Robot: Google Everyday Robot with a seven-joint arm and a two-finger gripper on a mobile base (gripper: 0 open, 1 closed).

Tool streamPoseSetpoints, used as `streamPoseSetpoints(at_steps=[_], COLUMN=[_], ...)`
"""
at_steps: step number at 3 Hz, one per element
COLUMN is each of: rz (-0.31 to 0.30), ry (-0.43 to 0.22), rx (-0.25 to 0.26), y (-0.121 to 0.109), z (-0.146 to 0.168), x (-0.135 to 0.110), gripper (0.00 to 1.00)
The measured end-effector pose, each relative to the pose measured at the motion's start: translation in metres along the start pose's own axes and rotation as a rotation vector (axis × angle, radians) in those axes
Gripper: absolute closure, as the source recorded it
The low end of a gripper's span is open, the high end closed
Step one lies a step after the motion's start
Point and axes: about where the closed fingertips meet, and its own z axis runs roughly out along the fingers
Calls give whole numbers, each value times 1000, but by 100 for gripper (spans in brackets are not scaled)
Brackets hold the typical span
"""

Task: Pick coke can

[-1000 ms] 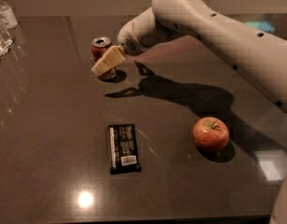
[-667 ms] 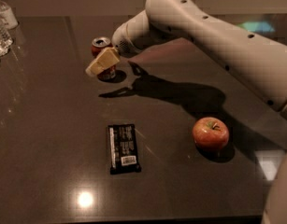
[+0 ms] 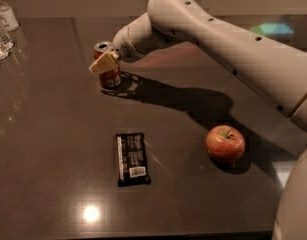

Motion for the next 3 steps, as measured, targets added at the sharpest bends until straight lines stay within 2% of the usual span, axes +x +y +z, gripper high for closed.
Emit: streamPoseSetpoints(at_steps=[1, 2, 3], rz=[17, 19, -14], ry=[6, -2, -12], rx=[-3, -17, -45], y=[-1, 0, 3], z=[-7, -29, -64], x=[5, 0, -17], gripper=[63, 86, 100])
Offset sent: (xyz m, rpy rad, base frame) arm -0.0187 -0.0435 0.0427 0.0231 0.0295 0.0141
